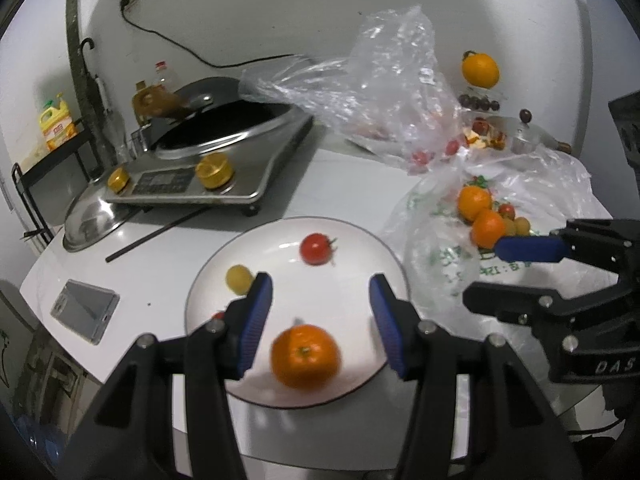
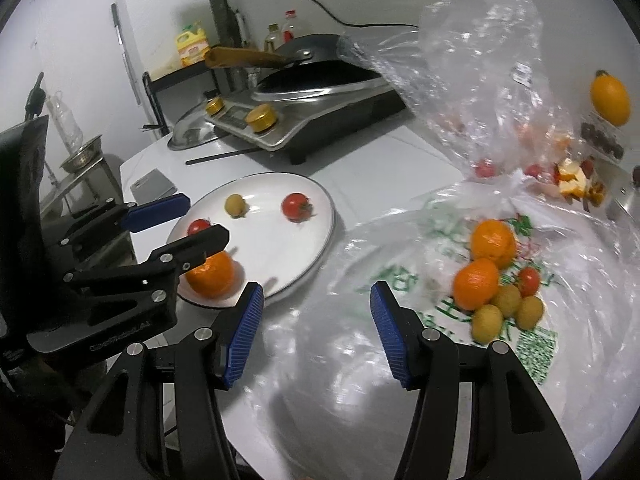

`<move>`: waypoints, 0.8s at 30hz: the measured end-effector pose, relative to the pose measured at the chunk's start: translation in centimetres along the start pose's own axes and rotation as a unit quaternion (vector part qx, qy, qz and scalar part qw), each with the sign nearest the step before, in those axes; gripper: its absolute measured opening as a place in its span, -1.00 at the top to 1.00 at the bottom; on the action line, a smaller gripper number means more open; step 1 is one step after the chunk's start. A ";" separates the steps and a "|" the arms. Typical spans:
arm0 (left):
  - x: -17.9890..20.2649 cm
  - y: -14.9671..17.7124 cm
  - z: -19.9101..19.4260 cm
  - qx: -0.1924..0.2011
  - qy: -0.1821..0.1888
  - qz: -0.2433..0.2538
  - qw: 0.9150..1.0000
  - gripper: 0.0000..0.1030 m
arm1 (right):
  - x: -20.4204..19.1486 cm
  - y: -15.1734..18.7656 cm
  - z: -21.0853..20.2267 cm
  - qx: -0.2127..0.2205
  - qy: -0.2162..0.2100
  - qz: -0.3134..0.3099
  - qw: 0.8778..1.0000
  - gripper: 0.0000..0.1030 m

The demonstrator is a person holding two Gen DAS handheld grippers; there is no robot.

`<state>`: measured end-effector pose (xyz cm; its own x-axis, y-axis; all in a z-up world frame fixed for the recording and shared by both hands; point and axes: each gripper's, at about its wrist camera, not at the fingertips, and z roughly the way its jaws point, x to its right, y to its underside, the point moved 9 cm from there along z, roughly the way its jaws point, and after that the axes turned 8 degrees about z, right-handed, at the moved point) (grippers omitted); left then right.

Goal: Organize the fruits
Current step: 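Move both open grippers back to the fruit pile on the bag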

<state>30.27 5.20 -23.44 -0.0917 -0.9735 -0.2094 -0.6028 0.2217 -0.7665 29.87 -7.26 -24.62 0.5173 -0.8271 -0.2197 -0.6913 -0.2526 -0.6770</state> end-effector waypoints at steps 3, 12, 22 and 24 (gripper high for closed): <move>1.1 -0.5 0.1 0.001 0.004 0.007 1.000 -0.01 | 1.2 0.0 -0.6 0.005 0.005 0.009 1.000 -0.14; 4.4 -1.8 0.5 0.000 0.020 0.030 0.999 -0.01 | 4.9 0.1 -2.0 0.016 0.018 0.034 0.999 -0.14; 7.8 -3.1 1.5 -0.005 0.037 0.053 0.998 -0.01 | 8.7 0.4 -3.0 0.023 0.029 0.057 0.998 -0.14; 8.5 -3.3 1.6 -0.006 0.040 0.057 0.998 -0.01 | 9.2 0.5 -3.1 0.024 0.030 0.061 0.997 -0.14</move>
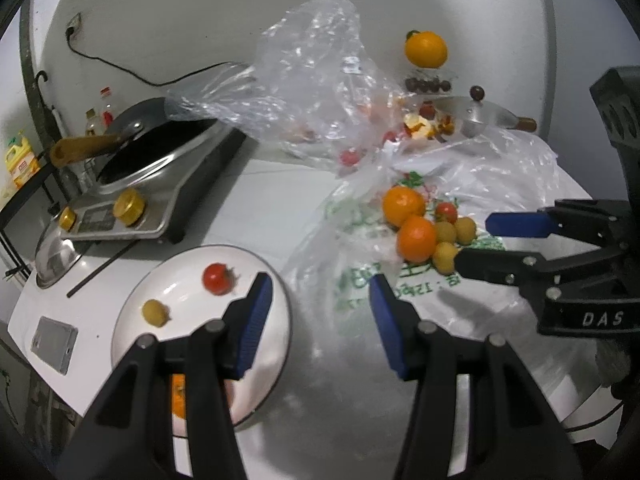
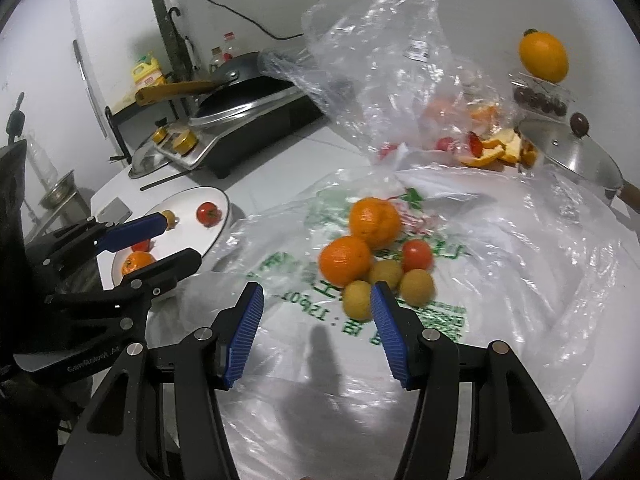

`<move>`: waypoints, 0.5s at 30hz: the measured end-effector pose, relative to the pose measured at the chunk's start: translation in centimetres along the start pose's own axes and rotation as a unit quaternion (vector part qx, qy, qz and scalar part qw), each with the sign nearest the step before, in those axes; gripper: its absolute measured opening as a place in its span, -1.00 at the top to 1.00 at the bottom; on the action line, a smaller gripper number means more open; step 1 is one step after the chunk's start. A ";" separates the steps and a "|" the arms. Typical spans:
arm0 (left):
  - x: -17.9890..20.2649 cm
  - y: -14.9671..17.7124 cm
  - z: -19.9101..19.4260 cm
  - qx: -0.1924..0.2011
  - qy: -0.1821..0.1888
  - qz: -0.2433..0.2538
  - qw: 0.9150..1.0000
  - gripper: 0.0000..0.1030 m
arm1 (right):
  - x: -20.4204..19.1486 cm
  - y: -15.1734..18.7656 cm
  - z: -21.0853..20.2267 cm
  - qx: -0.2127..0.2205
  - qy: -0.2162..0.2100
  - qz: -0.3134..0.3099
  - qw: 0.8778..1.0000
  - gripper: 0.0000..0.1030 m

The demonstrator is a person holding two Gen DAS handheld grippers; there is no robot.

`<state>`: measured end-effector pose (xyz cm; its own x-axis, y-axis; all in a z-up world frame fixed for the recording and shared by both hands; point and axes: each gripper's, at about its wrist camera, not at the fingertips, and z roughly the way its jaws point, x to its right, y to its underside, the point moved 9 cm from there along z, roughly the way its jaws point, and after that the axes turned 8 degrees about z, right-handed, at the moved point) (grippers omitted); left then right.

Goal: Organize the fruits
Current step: 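Move both open grippers back to the fruit pile on the bag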

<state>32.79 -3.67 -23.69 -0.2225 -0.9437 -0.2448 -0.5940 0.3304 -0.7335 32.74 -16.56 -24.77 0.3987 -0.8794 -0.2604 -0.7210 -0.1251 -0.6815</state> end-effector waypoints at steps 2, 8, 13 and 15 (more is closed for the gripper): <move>0.5 -0.2 0.3 -0.001 0.003 0.004 1.000 -0.01 | 0.6 0.0 -0.1 0.001 0.001 0.004 1.000 -0.14; 2.1 -0.9 1.2 -0.007 0.012 0.016 1.000 -0.01 | 2.4 0.0 -0.2 0.002 0.005 0.017 1.000 -0.14; 3.4 -1.4 2.1 -0.012 0.020 0.025 0.999 -0.01 | 3.8 0.0 -0.2 0.002 0.007 0.026 1.000 -0.14; 3.9 -1.6 2.5 -0.014 0.022 0.029 0.999 -0.01 | 4.4 -0.1 -0.2 0.003 0.007 0.029 1.000 -0.14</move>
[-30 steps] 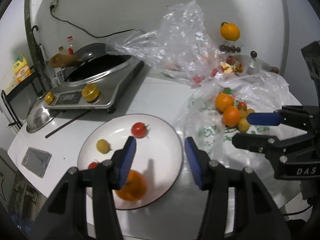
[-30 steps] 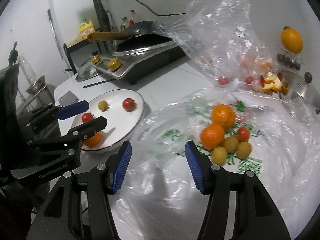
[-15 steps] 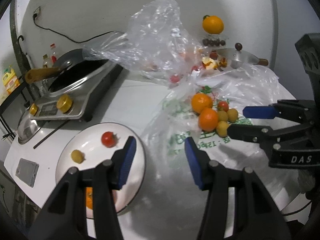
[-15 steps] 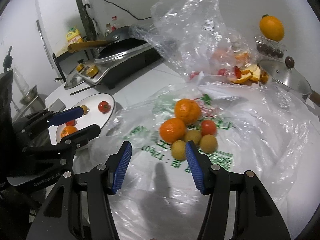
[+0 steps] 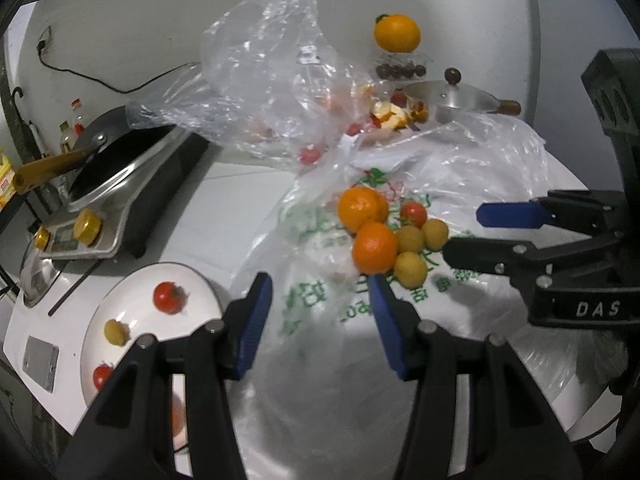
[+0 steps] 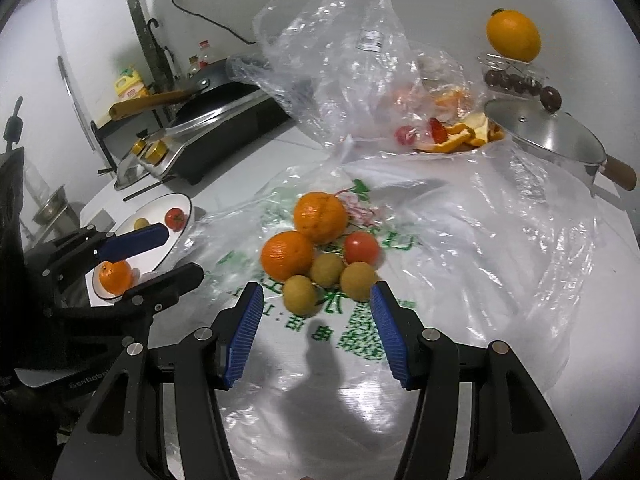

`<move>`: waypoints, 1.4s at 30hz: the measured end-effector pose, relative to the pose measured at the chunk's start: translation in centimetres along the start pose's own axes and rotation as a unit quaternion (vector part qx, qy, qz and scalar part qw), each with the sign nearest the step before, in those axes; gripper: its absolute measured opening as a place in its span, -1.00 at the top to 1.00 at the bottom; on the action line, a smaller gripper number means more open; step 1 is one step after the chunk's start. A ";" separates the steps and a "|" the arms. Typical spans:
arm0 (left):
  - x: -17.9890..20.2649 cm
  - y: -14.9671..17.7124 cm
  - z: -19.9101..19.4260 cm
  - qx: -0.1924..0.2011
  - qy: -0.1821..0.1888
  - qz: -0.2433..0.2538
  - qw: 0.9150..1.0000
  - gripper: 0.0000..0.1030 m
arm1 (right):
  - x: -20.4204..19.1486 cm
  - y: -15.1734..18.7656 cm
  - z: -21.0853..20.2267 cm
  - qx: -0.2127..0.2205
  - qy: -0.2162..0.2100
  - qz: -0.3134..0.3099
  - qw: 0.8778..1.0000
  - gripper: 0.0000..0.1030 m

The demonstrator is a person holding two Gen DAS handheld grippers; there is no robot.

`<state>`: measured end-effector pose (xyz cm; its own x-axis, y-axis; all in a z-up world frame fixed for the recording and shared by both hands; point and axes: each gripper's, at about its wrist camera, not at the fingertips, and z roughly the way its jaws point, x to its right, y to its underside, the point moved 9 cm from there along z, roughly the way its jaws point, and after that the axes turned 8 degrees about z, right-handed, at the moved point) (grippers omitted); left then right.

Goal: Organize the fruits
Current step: 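Move both open grippers back to the fruit pile on the bag, then grasp a mandarin with the left gripper while the right grasps another mandarin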

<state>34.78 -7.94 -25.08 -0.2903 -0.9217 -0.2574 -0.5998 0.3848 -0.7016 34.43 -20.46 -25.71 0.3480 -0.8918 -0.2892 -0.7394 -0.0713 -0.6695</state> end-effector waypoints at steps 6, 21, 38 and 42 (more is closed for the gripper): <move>1.3 -0.8 1.5 -0.006 0.010 0.009 1.000 -0.01 | 1.3 -0.3 0.2 -0.001 0.000 0.008 1.000 -0.14; 3.1 -2.6 5.1 -0.023 0.028 0.019 0.999 -0.01 | 3.4 -1.1 1.3 -0.005 -0.012 0.027 1.000 -0.14; 2.8 -2.5 6.5 -0.030 0.106 -0.032 0.993 0.32 | 4.3 -1.5 1.6 -0.004 0.006 0.032 0.999 -0.14; 2.5 -2.6 5.3 -0.014 0.111 -0.033 0.993 0.32 | 3.9 -1.7 1.3 0.000 0.016 0.022 1.000 -0.14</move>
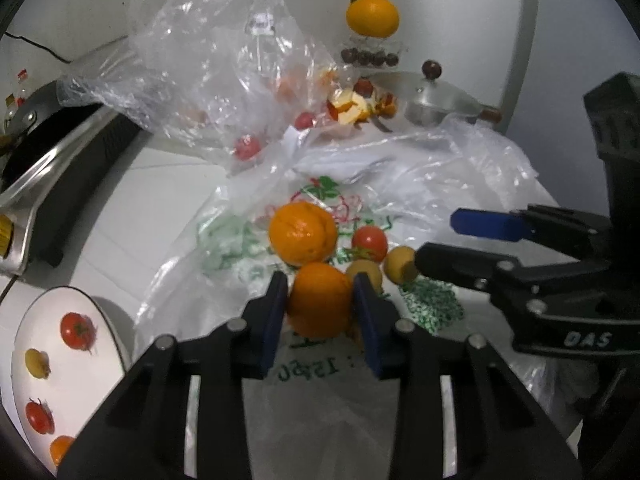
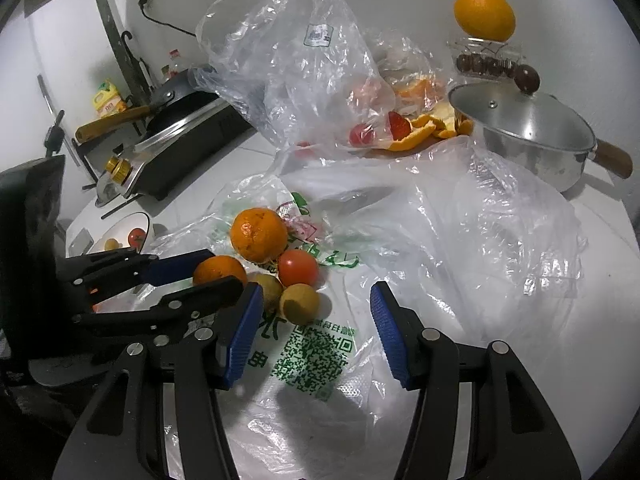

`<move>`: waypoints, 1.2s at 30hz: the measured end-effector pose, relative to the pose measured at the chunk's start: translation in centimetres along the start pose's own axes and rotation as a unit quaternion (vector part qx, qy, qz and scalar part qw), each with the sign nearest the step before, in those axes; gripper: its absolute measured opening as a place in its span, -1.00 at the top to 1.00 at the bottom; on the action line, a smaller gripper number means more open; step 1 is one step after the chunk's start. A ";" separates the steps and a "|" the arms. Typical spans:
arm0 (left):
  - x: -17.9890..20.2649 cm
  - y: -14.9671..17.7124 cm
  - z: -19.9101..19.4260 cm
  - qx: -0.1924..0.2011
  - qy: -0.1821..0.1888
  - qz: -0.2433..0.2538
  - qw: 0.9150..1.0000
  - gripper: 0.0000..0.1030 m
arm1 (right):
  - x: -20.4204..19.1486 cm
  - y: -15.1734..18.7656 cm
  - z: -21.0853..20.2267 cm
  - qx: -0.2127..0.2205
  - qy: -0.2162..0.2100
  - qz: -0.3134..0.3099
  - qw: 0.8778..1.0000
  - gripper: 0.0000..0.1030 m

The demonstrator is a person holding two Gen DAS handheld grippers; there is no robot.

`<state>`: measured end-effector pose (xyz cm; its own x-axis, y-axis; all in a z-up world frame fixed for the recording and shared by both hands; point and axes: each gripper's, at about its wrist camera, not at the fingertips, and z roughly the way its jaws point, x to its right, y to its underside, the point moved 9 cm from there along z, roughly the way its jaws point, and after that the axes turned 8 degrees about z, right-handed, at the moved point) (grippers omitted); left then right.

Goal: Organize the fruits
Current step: 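Grasp a mandarin with the left gripper while the right grasps another mandarin, then carry the mandarin in the left gripper while the right carries its mandarin to the plate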

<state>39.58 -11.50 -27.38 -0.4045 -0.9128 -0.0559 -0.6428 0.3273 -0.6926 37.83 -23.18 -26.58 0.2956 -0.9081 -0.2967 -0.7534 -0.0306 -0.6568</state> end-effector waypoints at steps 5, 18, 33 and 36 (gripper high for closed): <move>-1.1 -0.1 -2.0 0.023 -0.008 -0.001 1.000 0.32 | -1.5 -0.4 0.3 -0.001 0.008 -0.015 1.000 -0.14; -5.2 1.1 -5.7 0.059 -0.025 -0.024 0.998 0.32 | -5.3 -2.2 3.8 -0.012 0.017 -0.052 0.998 -0.14; -6.8 2.8 -6.3 0.063 -0.020 -0.027 0.997 0.32 | -5.7 -2.2 8.3 -0.042 0.055 -0.071 0.995 0.06; -6.8 2.9 -6.8 0.067 -0.020 -0.026 0.997 0.32 | -5.9 -2.2 8.1 -0.041 0.055 -0.073 0.995 0.07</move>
<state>36.08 -2.72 -24.13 -0.3457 -0.9373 -0.0446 -0.5674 0.2467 -0.7856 42.52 -14.39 -28.99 0.3434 -0.9314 -0.1212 -0.7541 -0.1965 -0.6267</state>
